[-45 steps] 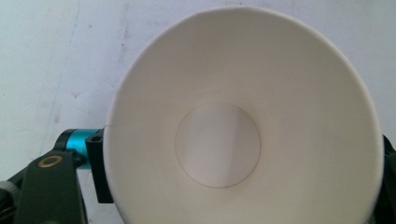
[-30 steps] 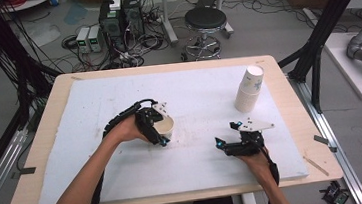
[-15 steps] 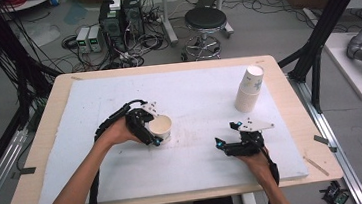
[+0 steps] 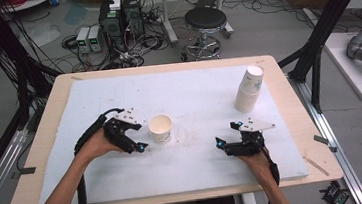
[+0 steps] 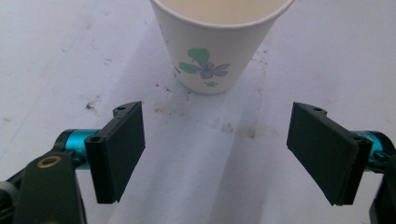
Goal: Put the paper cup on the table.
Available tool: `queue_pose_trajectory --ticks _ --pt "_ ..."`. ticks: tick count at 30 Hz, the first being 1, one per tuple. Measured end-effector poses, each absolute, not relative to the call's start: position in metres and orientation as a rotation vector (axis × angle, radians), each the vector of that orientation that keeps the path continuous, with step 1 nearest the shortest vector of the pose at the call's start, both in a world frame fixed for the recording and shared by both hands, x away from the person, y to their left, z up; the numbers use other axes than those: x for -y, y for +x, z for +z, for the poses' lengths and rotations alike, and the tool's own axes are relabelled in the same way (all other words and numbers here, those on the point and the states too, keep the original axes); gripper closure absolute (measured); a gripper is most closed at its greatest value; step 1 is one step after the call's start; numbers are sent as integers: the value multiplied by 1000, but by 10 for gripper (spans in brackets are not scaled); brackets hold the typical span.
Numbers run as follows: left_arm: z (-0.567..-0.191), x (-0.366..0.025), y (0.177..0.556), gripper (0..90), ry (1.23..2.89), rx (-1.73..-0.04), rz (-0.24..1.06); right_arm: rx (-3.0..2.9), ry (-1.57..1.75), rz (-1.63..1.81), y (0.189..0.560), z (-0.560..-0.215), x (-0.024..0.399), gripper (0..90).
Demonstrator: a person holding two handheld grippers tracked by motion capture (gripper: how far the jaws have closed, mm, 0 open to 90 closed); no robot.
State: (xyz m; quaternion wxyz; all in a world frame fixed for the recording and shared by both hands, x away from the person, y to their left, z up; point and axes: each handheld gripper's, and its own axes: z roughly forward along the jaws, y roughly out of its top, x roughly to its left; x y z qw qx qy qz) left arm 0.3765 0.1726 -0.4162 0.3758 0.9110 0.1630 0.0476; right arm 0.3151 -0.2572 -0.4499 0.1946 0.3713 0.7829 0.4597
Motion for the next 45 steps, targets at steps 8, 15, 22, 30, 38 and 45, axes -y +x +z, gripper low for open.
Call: queue_pose_trajectory --ticks 8,15,22,30,38,45 --pt "-425 -211 343 190 2130 -570 230 -2194 1035 1297 314 -450 257 152" --pt "-439 -230 315 181 1996 -672 301 -2191 1021 1312 313 -450 258 152" --pt "-456 -243 293 173 1844 -760 405 -2183 1023 1330 311 -450 260 152" --pt "-463 -255 284 172 1752 -817 493 -2177 1003 1338 309 -450 261 151" --pt "-464 -255 281 175 1730 -807 518 -2167 1006 1334 308 -450 260 152" --pt "-464 -256 278 174 1705 -807 548 -2159 1008 1342 308 -450 261 152"
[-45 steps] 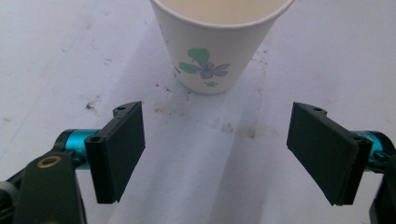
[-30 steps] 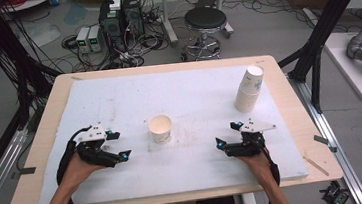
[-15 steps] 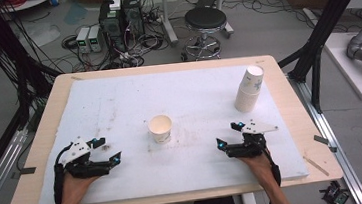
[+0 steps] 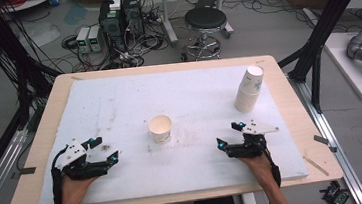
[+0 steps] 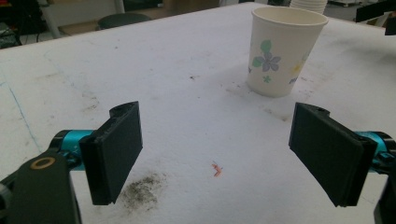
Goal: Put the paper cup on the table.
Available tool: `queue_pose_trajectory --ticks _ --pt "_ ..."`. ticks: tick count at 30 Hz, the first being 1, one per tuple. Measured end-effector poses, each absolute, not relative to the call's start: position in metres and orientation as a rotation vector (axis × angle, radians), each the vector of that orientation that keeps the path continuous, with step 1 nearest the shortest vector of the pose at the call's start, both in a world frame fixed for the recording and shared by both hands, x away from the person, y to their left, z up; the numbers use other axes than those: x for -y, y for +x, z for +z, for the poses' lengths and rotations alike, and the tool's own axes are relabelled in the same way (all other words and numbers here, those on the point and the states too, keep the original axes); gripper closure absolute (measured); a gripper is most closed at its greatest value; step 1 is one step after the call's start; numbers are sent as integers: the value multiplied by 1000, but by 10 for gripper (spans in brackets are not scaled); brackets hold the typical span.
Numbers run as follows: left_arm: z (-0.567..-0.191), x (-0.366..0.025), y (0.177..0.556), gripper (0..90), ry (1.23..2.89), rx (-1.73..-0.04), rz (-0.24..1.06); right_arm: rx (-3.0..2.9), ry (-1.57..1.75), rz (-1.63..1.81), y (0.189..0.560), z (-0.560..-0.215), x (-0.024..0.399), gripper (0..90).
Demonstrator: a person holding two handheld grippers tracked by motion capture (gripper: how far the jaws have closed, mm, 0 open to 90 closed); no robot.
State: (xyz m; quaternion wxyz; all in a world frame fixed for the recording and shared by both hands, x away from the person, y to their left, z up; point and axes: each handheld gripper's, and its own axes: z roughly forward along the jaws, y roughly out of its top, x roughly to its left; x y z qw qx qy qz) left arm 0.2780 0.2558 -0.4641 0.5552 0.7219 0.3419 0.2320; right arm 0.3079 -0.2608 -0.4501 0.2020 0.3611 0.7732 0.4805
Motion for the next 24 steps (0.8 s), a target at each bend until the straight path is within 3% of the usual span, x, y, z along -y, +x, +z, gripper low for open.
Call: queue_pose_trajectory --ticks 24 --pt "-464 -256 279 175 1708 -827 543 -2161 1005 1349 308 -450 261 151"
